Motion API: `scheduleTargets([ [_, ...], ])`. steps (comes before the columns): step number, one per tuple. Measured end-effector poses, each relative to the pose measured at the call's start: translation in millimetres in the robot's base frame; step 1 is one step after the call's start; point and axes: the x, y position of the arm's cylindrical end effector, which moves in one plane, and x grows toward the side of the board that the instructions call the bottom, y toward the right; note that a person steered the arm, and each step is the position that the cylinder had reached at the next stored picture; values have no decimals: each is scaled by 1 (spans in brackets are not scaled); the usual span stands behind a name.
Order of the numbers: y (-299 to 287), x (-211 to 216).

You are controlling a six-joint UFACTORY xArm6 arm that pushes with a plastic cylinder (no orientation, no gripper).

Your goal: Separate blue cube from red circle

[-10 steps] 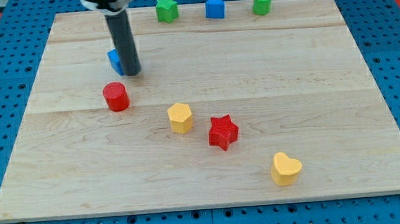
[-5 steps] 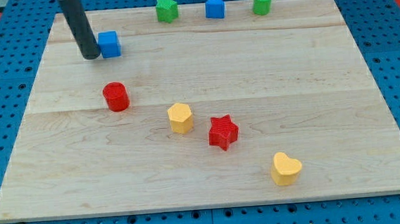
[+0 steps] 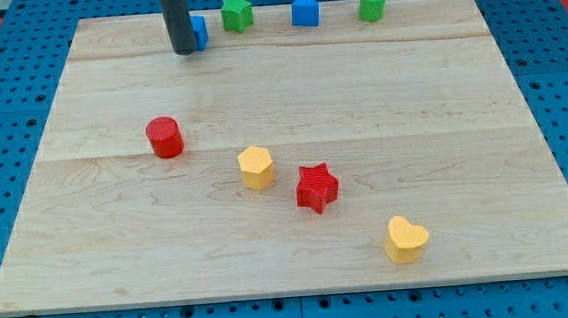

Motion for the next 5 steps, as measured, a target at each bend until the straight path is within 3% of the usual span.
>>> scheduleTargets([
  [2,14,21],
  [5,15,-26],
])
